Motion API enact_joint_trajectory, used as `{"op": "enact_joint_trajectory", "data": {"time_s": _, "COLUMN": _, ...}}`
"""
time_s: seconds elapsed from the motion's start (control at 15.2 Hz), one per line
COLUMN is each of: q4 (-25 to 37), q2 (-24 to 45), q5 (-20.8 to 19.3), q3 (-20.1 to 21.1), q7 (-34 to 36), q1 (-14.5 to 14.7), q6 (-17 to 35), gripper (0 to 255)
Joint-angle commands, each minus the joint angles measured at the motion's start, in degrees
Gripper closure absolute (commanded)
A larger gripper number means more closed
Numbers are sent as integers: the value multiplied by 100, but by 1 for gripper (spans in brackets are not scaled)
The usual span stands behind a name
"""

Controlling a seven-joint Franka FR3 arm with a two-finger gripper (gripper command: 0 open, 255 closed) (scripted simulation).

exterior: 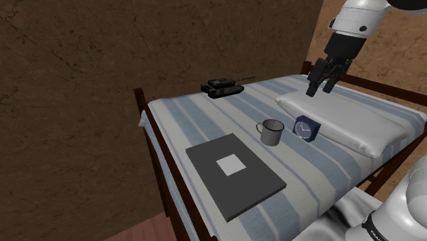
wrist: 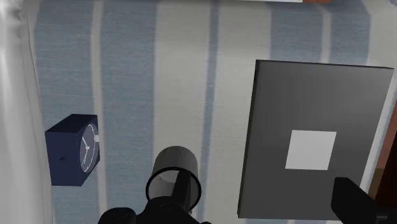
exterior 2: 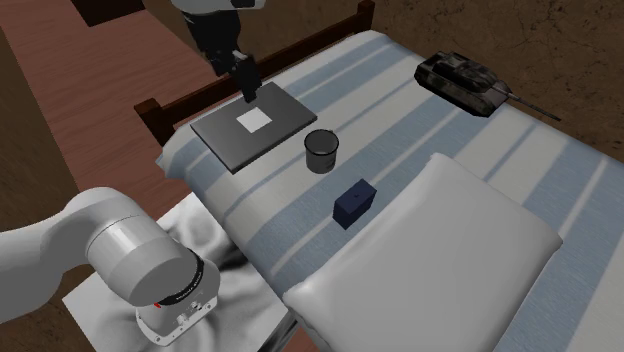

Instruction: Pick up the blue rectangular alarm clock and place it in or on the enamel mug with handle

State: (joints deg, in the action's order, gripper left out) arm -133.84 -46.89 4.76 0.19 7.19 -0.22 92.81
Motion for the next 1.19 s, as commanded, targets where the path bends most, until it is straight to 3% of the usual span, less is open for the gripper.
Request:
{"op": "enact_joint_trajectory", "data": {"time_s": 0.0, "q4": 0, "q2": 0, "q5": 0, "q3": 0, "q7": 0, "q1": 0, "q6": 0, "gripper": 0}}
{"op": "enact_joint_trajectory", "data": {"time_s": 0.59, "q4": -664, "q2": 626, "q5": -631, "q3": -799, "q7": -1100, "q1": -256, "q6": 1045, "gripper": 0}}
{"op": "enact_joint_trajectory", "data": {"time_s": 1.12, "q4": -777, "q2": 1703, "q5": -1071, "q3": -1529, "q7": -2041, "q1": -456, "q6": 2090, "gripper": 0}}
